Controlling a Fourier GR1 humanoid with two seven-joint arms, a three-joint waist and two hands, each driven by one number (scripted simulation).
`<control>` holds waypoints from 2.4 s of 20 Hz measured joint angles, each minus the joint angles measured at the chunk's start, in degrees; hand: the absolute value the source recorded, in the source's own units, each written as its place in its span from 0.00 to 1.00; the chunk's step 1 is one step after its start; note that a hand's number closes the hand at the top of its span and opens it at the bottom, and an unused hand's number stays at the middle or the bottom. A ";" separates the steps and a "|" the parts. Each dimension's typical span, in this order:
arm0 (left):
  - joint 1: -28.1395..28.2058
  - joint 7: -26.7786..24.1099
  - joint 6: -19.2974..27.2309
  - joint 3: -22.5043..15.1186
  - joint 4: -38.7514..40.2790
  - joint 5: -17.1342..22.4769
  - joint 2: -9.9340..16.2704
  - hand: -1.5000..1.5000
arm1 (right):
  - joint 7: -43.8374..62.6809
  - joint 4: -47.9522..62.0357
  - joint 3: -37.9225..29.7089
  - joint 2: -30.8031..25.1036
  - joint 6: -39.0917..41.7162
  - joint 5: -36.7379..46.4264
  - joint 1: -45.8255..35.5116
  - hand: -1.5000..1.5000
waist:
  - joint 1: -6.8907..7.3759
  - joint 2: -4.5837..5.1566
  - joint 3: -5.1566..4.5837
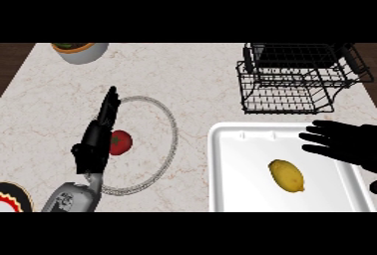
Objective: Pick the lemon from the tray and place it in the tiered basket
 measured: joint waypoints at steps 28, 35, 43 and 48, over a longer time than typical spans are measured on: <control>1.55 3.67 -3.93 3.83 -3.59 -4.78 -3.66 0.50 | 0.76 8.17 8.66 9.95 0.53 8.50 -4.26 0.00 | -0.09 -0.07 -0.01; 0.61 2.44 -5.70 5.88 -1.55 -5.28 -4.53 0.50 | 0.31 10.69 8.89 12.66 -0.11 11.54 -4.06 0.00 | -0.20 -0.05 0.00; 0.57 3.66 -6.48 6.65 -2.48 -6.89 -5.81 0.50 | -0.65 13.79 8.67 15.47 -1.29 14.05 -4.02 0.00 | -0.16 -0.07 0.00; 1.82 2.51 -7.54 7.42 -2.91 -7.22 -6.16 0.50 | -0.21 13.24 8.56 17.13 -0.96 15.00 -2.58 0.00 | -0.25 -0.09 -0.02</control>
